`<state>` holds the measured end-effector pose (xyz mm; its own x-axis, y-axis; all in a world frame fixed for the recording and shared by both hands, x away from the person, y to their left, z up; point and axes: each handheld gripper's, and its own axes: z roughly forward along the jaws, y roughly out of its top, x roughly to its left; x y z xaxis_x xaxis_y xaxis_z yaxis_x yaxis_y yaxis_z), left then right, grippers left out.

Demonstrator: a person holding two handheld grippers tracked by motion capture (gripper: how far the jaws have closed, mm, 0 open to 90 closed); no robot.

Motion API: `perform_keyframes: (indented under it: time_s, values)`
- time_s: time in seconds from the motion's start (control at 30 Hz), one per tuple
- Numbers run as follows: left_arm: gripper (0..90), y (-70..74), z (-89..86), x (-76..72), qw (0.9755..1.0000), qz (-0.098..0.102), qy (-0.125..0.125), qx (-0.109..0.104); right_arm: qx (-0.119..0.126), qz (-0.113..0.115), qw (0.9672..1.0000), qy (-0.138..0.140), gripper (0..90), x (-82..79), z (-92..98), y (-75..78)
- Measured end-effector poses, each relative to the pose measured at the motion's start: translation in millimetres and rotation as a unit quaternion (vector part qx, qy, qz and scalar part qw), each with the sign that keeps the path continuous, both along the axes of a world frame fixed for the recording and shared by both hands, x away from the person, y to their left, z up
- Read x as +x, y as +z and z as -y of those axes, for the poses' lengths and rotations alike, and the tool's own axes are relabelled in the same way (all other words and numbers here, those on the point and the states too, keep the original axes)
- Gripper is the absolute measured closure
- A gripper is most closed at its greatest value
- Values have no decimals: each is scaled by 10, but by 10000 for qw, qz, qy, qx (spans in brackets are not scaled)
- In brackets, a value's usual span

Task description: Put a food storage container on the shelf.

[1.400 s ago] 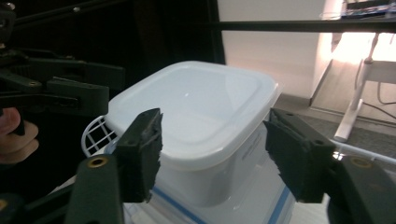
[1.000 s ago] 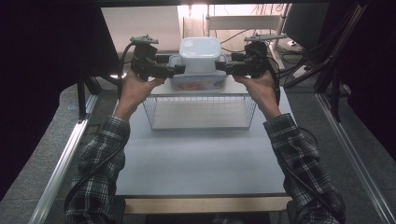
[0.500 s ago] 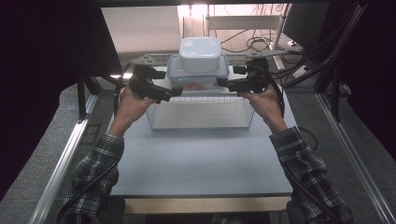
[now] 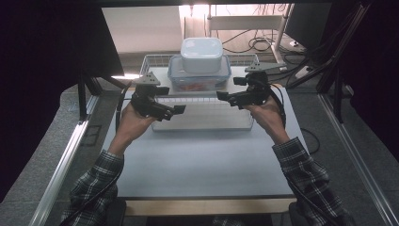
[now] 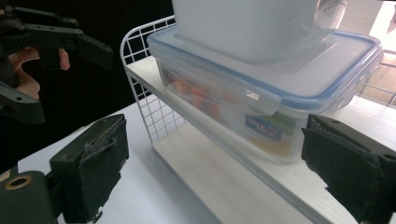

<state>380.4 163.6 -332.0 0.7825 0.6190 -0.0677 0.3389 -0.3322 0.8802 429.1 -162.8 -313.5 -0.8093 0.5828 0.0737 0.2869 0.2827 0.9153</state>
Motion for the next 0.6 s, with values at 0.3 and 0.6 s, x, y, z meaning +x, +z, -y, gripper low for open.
perform_keyframes:
  time_s: [0.3,0.6]
  values:
    - [38,-237,25,-97,9992,-262,-246,-163,-175,55,9997,138,50,-109,-12,-134]
    - [37,-380,88,-196,9998,-123,-99,125,-292,103,9992,240,49,-225,7,-275]
